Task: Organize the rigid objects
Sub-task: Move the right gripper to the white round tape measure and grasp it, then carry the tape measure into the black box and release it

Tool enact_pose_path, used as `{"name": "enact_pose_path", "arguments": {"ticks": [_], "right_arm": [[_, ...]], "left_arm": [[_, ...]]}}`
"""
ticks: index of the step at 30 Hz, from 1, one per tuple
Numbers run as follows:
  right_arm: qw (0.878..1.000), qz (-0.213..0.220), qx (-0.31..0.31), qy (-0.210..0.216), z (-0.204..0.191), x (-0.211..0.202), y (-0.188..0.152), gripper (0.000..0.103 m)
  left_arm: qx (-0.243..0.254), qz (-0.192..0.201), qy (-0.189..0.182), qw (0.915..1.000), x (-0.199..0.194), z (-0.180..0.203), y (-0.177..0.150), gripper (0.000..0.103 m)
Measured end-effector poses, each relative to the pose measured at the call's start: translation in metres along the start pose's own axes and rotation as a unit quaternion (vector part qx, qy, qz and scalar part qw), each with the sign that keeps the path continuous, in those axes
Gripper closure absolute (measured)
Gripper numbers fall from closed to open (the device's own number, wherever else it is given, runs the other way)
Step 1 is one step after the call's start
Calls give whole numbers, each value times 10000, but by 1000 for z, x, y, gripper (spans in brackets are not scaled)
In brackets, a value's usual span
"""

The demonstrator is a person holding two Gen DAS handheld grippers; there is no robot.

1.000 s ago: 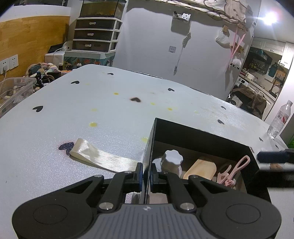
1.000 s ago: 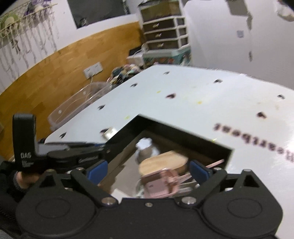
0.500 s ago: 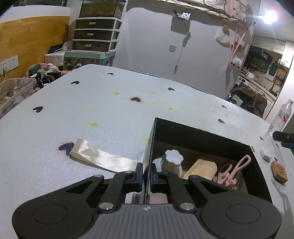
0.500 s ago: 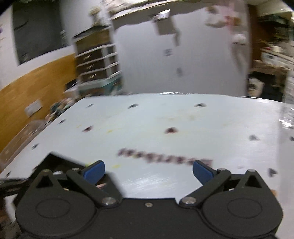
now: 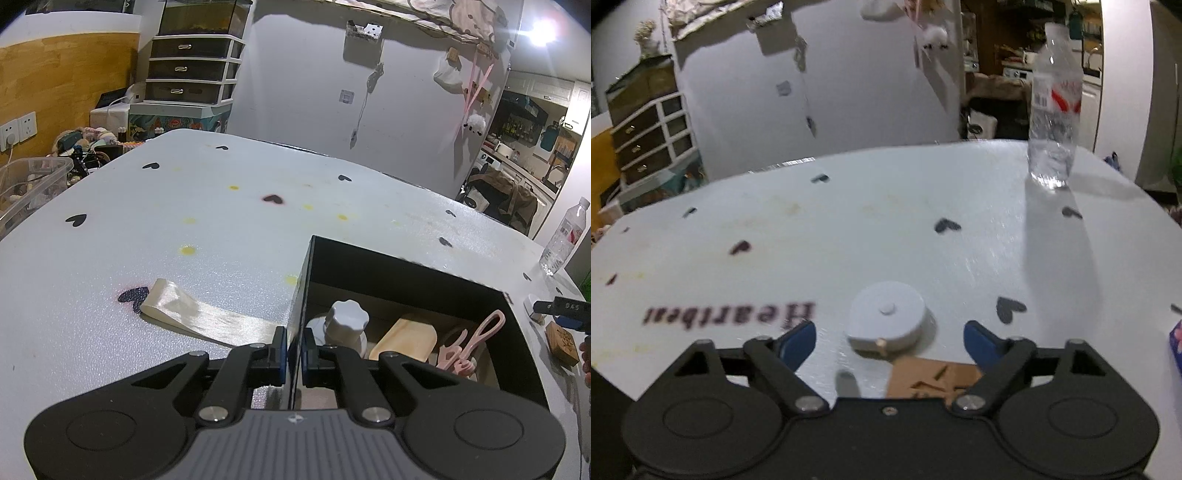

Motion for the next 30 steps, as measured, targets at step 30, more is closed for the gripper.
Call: {"name": "enact_pose_path", "arguments": {"ticks": [30], "right_arm": [[9819,891,-701,1515,-62,-87,16,48]], "left_arm": [[-7,-13,50,10000,2,2,-1,96]]}}
Point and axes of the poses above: each gripper's, at about its wrist camera, not at the fingertips, and x roughly the way its jaws point, z to its right, y to its top, the point moved 2 cm from there along x, roughly the way its jaws point, and after that the axes turned 8 degrees about -y, right-handed, at the moved point
